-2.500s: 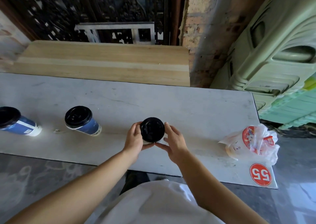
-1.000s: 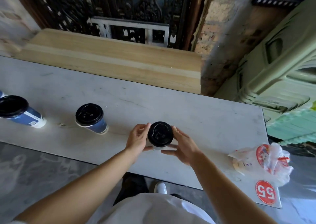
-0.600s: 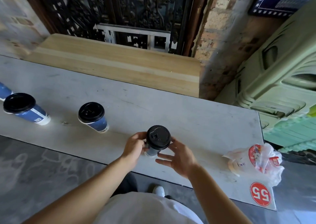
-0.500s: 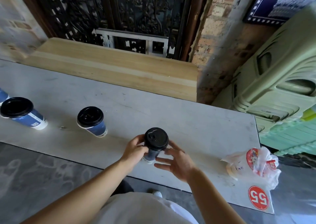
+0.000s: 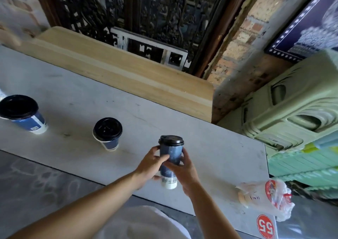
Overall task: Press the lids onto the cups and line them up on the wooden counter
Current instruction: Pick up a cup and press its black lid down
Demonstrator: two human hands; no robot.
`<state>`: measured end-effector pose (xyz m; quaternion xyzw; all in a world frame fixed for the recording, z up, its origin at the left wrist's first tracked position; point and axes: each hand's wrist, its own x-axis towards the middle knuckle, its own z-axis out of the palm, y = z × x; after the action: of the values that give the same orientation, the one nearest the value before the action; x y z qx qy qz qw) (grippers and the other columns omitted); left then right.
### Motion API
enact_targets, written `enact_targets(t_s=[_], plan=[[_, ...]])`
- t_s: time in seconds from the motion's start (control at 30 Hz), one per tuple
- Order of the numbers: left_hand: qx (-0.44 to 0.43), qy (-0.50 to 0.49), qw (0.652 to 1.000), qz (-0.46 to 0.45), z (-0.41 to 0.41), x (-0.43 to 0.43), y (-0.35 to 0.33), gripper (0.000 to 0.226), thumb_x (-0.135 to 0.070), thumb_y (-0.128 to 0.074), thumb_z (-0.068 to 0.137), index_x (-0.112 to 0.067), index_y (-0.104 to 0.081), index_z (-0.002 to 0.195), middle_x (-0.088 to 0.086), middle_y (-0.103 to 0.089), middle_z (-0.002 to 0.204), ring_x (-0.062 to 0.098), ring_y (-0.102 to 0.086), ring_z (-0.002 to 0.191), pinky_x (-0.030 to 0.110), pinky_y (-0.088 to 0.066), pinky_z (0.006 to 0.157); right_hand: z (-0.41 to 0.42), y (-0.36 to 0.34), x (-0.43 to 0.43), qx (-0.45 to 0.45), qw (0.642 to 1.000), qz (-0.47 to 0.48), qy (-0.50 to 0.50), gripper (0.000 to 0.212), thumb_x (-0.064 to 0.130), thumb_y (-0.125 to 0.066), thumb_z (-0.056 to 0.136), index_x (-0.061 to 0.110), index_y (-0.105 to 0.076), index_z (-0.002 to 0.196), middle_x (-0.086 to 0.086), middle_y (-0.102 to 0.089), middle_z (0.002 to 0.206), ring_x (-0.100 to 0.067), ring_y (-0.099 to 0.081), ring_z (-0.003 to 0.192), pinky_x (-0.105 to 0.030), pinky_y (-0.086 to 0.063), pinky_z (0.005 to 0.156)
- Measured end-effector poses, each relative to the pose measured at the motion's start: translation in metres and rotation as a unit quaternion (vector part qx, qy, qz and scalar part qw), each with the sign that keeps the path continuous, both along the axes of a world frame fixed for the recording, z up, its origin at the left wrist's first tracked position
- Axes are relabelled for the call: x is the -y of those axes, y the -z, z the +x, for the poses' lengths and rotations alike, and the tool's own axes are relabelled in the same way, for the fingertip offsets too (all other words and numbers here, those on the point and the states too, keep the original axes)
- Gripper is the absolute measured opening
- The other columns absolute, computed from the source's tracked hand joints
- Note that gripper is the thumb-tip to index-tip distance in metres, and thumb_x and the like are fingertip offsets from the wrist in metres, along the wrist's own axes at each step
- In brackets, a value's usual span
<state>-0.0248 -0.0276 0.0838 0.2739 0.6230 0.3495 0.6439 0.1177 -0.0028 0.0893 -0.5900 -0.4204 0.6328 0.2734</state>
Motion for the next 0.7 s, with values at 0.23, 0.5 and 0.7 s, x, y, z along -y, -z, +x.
enact_targets(t_s=[0.23, 0.5, 0.7], plan=[[-0.128, 0.055, 0.988, 0.062, -0.005, 0.014, 0.026, 0.048, -0.051, -0.051, 0.099, -0.025, -0.045, 0.139, 0.000, -0.063, 0.115, 0.017, -0.064, 0.101, 0.025, -0.050, 0.075, -0.014, 0.003, 0.010, 0.110, 0.994, -0.014, -0.016, 0.068, 0.009, -0.083, 0.076, 0.029, -0.053, 0.133, 0.000, -0.073, 0.107, -0.014, -0.075, 0.087, -0.026, -0.058, 0.067], [-0.459, 0.167, 0.868, 0.084, -0.005, 0.005, 0.081, 0.062, -0.050, -0.050, 0.098, -0.017, -0.041, 0.149, 0.011, -0.037, 0.158, 0.035, -0.037, 0.142, 0.044, -0.038, 0.112, 0.009, -0.010, -0.049, 0.205, 0.973, -0.010, -0.105, 0.072, 0.012, -0.086, 0.074, 0.033, -0.045, 0.130, 0.000, -0.066, 0.118, -0.015, -0.067, 0.096, -0.030, -0.055, 0.072], [-0.546, 0.139, 0.826, -0.025, 0.017, 0.003, 0.129, 0.090, -0.046, -0.080, 0.068, -0.008, -0.047, 0.143, 0.029, -0.034, 0.153, 0.058, -0.028, 0.138, 0.072, -0.029, 0.103, 0.023, -0.042, -0.106, 0.367, 0.858, 0.167, -0.319, 0.094, 0.026, -0.086, 0.072, 0.028, -0.035, 0.150, 0.005, -0.057, 0.126, -0.024, -0.059, 0.116, -0.036, -0.051, 0.094]])
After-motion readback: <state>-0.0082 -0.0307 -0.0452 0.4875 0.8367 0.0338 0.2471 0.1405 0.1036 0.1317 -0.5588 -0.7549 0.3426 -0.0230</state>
